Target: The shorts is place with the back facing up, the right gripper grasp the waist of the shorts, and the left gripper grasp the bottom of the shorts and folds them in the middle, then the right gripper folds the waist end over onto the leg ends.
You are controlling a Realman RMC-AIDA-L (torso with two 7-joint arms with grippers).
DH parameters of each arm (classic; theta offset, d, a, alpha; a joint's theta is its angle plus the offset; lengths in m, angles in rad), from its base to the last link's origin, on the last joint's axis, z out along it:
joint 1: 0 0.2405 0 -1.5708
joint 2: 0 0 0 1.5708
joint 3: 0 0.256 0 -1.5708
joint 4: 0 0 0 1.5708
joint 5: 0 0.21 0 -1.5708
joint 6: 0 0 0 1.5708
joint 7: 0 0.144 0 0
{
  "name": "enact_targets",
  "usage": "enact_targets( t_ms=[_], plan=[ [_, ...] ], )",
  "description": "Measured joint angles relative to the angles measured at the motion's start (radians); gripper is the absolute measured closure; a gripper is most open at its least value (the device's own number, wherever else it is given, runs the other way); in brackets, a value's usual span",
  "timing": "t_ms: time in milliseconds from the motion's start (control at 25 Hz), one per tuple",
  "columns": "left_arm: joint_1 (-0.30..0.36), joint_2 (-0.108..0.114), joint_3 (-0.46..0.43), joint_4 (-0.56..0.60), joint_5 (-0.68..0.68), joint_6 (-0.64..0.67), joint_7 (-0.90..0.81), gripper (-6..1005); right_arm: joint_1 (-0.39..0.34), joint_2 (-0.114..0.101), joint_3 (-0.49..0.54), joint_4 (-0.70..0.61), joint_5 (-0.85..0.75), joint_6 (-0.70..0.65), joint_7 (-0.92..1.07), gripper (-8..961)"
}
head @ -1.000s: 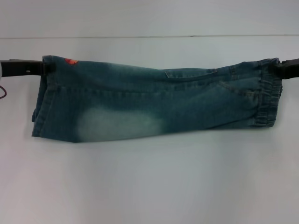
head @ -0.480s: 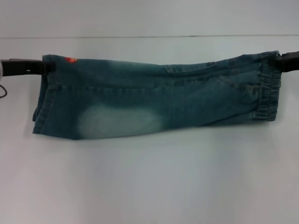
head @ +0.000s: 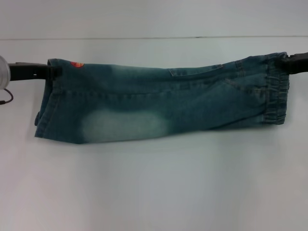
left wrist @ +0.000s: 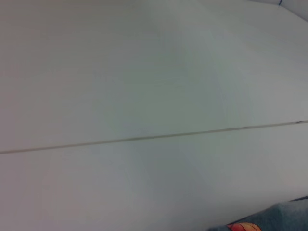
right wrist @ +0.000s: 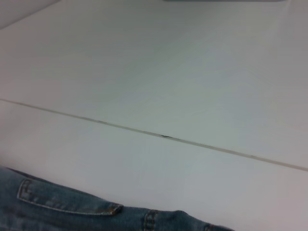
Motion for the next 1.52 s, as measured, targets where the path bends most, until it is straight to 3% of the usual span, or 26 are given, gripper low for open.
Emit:
enact_targets(
  t_ms=[200, 360, 440, 560, 840, 1000, 1360, 1520],
  plan=[
    [0.015, -0.019, 0.067, 0.006, 0.008, -0.068, -0.031, 951, 0.000, 0.001, -0.029, 0.001, 0.000, -0.003, 0.003, 855],
    [0.023, -0.038, 0.093, 0.017, 0.009, -0.116, -0.037, 900, 0.000, 0.005, -0.058, -0.004, -0.022, -0.006, 0.048, 718],
    [0.024, -0.044, 0.095, 0.024, 0.009, -0.129, -0.037, 824, 0.000, 0.009, -0.064, -0.009, -0.034, -0.001, 0.078, 649],
    [0.024, -0.047, 0.095, 0.031, 0.009, -0.140, -0.039, 710, -0.008, 0.012, -0.064, -0.021, -0.041, -0.001, 0.102, 415],
    [0.030, -0.046, 0.096, 0.040, 0.010, -0.137, -0.050, 437, -0.044, 0.044, -0.057, -0.111, -0.041, -0.019, 0.130, 301],
    [0.030, -0.044, 0.098, 0.041, 0.010, -0.133, -0.051, 246, -0.048, 0.048, -0.059, -0.119, -0.041, -0.024, 0.140, 240],
    [0.031, -0.039, 0.111, 0.042, 0.006, -0.117, -0.052, 136, -0.082, 0.058, -0.050, -0.152, -0.033, -0.031, 0.175, 128],
    [0.031, -0.038, 0.111, 0.052, 0.004, -0.106, -0.052, 112, -0.115, 0.083, -0.049, -0.215, -0.029, -0.041, 0.181, 72]
  ],
)
